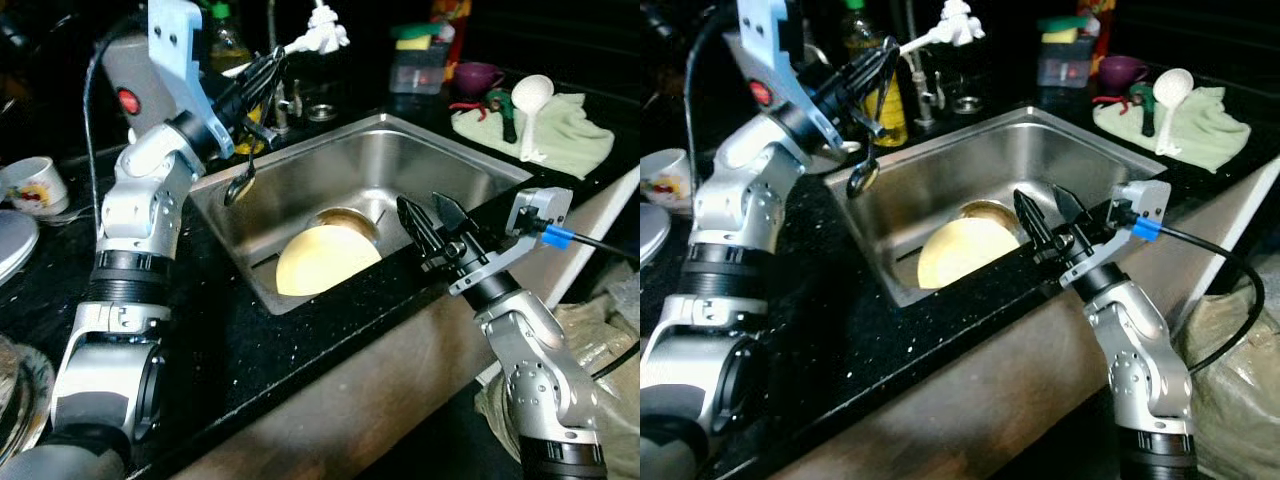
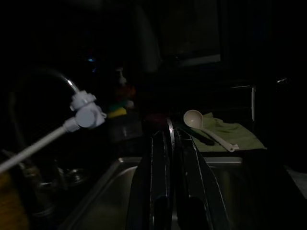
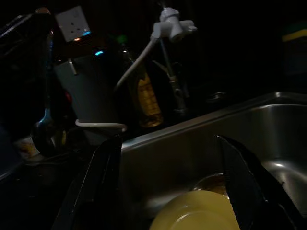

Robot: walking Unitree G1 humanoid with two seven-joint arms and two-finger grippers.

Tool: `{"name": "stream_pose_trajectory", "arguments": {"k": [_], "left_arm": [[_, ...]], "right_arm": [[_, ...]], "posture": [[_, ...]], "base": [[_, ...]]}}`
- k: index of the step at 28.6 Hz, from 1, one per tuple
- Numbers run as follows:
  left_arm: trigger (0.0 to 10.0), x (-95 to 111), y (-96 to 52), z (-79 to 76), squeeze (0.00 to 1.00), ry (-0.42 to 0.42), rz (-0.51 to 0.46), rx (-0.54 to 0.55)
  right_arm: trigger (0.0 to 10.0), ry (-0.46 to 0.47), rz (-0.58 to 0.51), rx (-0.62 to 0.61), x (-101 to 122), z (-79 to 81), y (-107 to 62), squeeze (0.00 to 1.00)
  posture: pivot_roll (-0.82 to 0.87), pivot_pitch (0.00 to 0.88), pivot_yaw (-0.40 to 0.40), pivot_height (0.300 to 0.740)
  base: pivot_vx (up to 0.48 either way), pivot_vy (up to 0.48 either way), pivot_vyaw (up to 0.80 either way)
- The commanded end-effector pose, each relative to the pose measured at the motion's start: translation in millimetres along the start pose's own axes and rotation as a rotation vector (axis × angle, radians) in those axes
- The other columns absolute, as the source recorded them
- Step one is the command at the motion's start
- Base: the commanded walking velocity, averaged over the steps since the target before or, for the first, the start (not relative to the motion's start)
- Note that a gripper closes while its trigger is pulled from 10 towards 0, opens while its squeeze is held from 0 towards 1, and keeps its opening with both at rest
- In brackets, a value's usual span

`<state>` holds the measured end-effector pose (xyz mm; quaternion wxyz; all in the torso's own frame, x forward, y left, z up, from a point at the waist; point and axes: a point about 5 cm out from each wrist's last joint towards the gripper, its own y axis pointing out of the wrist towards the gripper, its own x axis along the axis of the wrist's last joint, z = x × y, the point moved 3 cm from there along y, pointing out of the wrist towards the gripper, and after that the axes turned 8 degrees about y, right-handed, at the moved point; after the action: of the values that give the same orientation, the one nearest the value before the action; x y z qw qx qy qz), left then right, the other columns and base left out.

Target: Kitchen organization

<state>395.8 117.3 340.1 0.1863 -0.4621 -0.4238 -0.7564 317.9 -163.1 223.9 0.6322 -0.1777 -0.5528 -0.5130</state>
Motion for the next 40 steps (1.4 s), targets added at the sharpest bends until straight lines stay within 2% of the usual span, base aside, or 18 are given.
{"name": "stream_pose_trajectory", "arguments": {"k": [1, 4, 14, 18, 21, 22, 26, 28, 29, 30, 31, 36, 40], "left_arm": [[10.0, -10.3, -5.0, 2.0, 0.00, -0.049, 0.007, 0.013], [10.0, -29.5, -5.1, -5.7, 0.00, -0.110, 0.047, -0.007], [10.0, -56.8, -6.1, -24.1, 0.00, -0.151, 0.109, -0.030], [10.0, -65.7, -6.7, -31.4, 0.00, -0.178, 0.133, -0.052], [10.0, -78.7, -9.1, -46.4, 0.00, -0.239, 0.164, -0.121], [10.0, -78.7, -9.1, -46.4, 0.00, -0.239, 0.164, -0.121], [10.0, -94.1, -13.8, -62.3, 0.00, -0.260, 0.214, -0.178], [10.0, -98.6, -15.2, -63.8, 0.04, -0.262, 0.232, -0.175], [10.0, -101.2, -16.2, -64.4, 0.88, -0.263, 0.243, -0.171], [10.0, -101.2, -16.2, -64.4, 0.88, -0.263, 0.243, -0.171], [10.0, -103.6, -17.3, -64.8, 1.00, -0.268, 0.250, -0.166], [10.0, -107.3, -20.8, -65.4, 1.00, -0.290, 0.247, -0.162], [10.0, -102.8, -20.6, -63.9, 1.00, -0.274, 0.227, -0.164]], "right_arm": [[10.0, -0.002, 0.014, 0.009, -4.0, 1.5, 1.2, 0.00], [10.0, -0.011, 0.033, 0.030, -6.8, 4.8, 1.4, 0.00], [10.0, -0.036, 0.078, 0.078, -14.2, 12.9, -0.3, 0.00], [10.0, -0.041, 0.086, 0.087, -17.1, 15.3, 0.2, 0.00], [10.0, -0.044, 0.097, 0.102, -20.1, 18.1, 0.6, 0.00], [10.0, -0.044, 0.097, 0.102, -20.1, 18.1, 0.6, 0.00], [10.0, -0.047, 0.104, 0.104, -21.8, 18.8, 0.3, 0.00], [10.0, -0.048, 0.106, 0.104, -22.0, 18.8, -0.1, 0.00], [10.0, -0.049, 0.106, 0.104, -22.2, 18.8, -0.3, 0.00], [10.0, -0.049, 0.106, 0.104, -22.2, 18.8, -0.3, 0.00], [10.0, -0.049, 0.108, 0.104, -22.4, 18.8, -0.7, 0.00], [10.0, -0.049, 0.111, 0.108, -23.2, 19.6, -1.0, 0.00], [10.0, -0.048, 0.112, 0.113, -24.3, 21.0, -0.2, 0.00]], "posture": [[-0.12, 0.000, 0.060, 0.740], [-0.13, 0.000, 0.061, 0.740], [-0.13, 0.000, 0.059, 0.740], [-0.13, 0.000, 0.060, 0.740], [-0.13, 0.000, 0.060, 0.740], [-0.13, 0.000, 0.060, 0.740], [-0.13, 0.000, 0.063, 0.740], [-0.13, 0.000, 0.064, 0.740], [-0.13, 0.000, 0.064, 0.740], [-0.13, 0.000, 0.064, 0.740], [-0.13, 0.000, 0.063, 0.740], [-0.13, 0.000, 0.062, 0.740], [-0.12, 0.000, 0.061, 0.740]], "base": [[0.000, 0.000, -0.80], [0.000, 0.000, -0.80], [0.000, 0.000, -0.79], [0.000, 0.000, 0.00], [0.000, 0.000, 0.00], [0.000, 0.000, 0.00], [0.000, 0.000, 0.00], [0.000, 0.000, 0.00], [0.000, 0.000, 0.00], [0.000, 0.000, 0.00], [0.000, 0.000, 0.00], [0.000, 0.000, 0.00], [0.000, 0.000, 0.00]]}}
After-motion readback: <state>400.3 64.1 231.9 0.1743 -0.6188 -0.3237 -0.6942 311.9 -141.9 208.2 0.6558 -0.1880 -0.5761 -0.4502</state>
